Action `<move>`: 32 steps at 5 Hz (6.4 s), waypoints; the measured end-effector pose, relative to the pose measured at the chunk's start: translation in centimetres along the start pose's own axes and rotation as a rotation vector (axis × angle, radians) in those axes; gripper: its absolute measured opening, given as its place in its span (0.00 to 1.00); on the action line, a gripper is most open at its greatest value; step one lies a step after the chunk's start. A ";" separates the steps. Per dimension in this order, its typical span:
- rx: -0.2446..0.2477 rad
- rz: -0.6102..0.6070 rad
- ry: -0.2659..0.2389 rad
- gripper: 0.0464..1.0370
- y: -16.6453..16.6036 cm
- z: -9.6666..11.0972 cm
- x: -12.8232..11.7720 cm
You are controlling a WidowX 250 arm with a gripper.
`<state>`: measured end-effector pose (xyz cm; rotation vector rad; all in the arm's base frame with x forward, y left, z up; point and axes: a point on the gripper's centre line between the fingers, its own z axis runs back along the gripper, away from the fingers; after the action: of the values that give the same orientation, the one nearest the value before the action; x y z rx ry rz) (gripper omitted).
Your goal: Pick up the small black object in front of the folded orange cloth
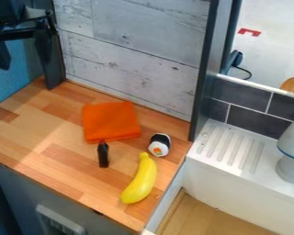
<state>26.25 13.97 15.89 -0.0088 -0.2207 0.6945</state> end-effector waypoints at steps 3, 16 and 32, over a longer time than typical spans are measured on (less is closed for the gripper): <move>-0.092 -0.320 -0.083 0.96 -3.1 -5.1 -1.3; -0.100 -0.385 0.226 0.26 -10.0 -14.6 -4.9; -0.127 -0.271 0.087 0.96 1.2 -15.1 14.7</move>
<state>39.51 25.25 3.97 -0.1278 -0.1778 0.4083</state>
